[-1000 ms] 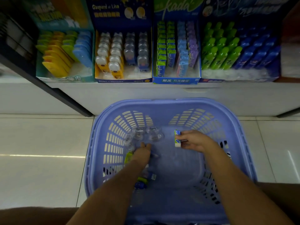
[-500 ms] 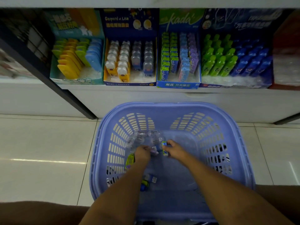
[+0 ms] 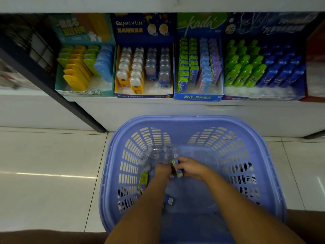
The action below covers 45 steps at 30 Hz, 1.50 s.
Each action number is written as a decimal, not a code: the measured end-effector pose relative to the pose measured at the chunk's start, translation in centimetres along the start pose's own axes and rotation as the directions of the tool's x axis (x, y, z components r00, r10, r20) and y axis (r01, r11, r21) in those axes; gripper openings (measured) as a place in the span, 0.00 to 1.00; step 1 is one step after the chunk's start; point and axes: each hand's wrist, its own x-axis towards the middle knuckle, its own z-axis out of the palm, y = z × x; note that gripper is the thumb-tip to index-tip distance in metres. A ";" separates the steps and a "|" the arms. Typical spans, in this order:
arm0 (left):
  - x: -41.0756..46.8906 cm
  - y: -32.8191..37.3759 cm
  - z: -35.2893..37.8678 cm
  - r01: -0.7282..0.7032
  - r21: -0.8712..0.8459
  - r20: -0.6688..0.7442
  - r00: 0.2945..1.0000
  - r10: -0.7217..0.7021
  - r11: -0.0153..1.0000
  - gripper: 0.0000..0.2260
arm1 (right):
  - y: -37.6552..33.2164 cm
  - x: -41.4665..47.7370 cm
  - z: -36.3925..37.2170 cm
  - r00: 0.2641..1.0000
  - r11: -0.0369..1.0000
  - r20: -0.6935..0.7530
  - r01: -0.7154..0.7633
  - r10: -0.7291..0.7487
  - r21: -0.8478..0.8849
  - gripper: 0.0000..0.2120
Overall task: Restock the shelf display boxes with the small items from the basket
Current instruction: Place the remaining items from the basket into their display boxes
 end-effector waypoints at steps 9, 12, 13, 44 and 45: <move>-8.4 8.9 -3.6 -0.006 -0.553 0.272 0.944 0.187 0.833 0.13 | -10.8 -10.5 -3.1 0.958 0.908 0.059 0.284 -0.280 -0.309 0.06; -12.3 12.5 -6.6 -0.178 -0.544 0.287 0.879 0.381 0.820 0.15 | -15.3 -14.2 -2.3 0.851 0.823 -0.013 0.504 -0.526 -0.263 0.08; -13.4 13.5 -7.6 -0.222 -0.558 0.278 0.858 0.433 0.799 0.16 | -16.6 -15.2 -1.9 0.787 0.775 -0.063 0.585 -0.613 -0.237 0.08; -18.1 16.1 -6.6 -0.226 -0.631 0.413 0.712 0.568 0.742 0.17 | -23.4 -13.7 -4.2 0.294 0.001 -0.008 -0.024 -0.956 -1.000 0.08; -18.1 16.1 -6.5 -0.220 -0.637 0.420 0.705 0.572 0.739 0.18 | -23.2 -13.6 -4.1 0.325 -0.037 0.002 -0.101 -0.946 -0.994 0.10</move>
